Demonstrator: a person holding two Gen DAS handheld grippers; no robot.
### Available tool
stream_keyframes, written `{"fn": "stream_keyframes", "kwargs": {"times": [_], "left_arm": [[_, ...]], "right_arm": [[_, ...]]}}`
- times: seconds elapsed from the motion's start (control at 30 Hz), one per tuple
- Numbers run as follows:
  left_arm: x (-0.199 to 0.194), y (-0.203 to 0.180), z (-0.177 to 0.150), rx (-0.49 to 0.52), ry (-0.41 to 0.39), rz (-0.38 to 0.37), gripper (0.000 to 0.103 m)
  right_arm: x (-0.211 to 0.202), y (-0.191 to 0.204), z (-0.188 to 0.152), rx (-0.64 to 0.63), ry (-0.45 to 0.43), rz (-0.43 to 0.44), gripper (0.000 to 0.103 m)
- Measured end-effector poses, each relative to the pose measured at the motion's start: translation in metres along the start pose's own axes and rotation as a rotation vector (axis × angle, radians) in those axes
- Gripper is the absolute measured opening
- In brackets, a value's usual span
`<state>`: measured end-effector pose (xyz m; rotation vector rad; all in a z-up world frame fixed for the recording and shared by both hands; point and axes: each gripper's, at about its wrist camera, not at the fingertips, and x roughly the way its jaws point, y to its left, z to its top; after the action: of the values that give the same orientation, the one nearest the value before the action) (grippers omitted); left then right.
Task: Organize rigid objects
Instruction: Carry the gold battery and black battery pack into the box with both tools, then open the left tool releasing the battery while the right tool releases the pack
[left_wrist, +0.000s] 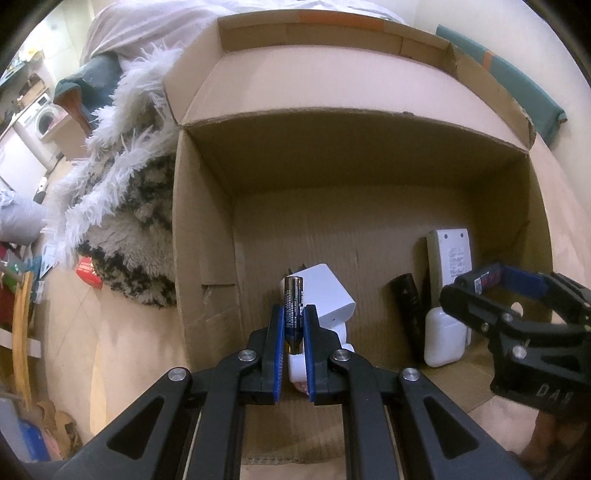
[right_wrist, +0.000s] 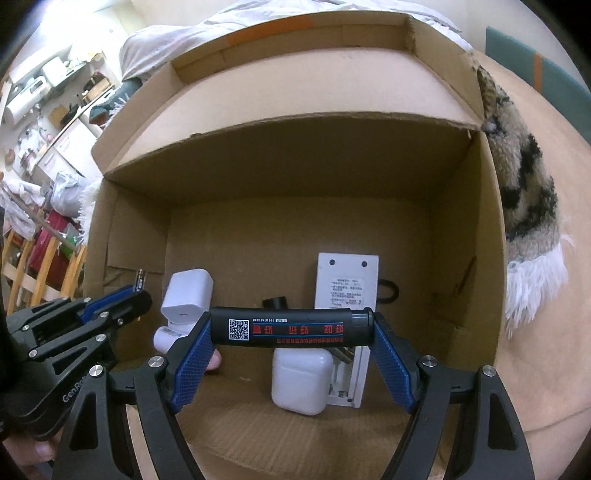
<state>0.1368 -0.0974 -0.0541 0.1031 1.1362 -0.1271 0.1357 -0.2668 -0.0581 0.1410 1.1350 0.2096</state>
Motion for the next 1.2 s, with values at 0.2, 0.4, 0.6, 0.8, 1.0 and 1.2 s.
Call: {"fn": "stream_keyframes", "kwargs": {"times": [0.2,0.4,0.6,0.8,1.0,1.2], "left_arm": [[0.002,0.0,-0.001,-0.005,0.002,-0.005,0.009],[0.003,0.002,-0.001,-0.011,0.004,-0.007,0.009],[0.001,-0.001,-0.002,-0.005,0.002,-0.008,0.009],[-0.004,-0.003,-0.001,-0.004,-0.014,-0.013,0.062],[-0.011,-0.005,0.001,-0.008,-0.049,-0.017,0.063],[-0.013,-0.003,-0.001,-0.016,-0.044,-0.021,0.063]], "right_arm": [[0.002,-0.001,0.0,0.008,0.005,-0.002,0.086],[0.003,-0.004,0.001,0.025,0.006,0.017,0.086],[0.0,-0.008,0.003,0.047,-0.009,0.041,0.089],[-0.009,-0.005,0.005,0.036,-0.057,0.07,0.103],[-0.011,-0.011,0.007,0.071,-0.062,0.077,0.103],[-0.012,-0.01,0.007,0.067,-0.068,0.081,0.103]]}}
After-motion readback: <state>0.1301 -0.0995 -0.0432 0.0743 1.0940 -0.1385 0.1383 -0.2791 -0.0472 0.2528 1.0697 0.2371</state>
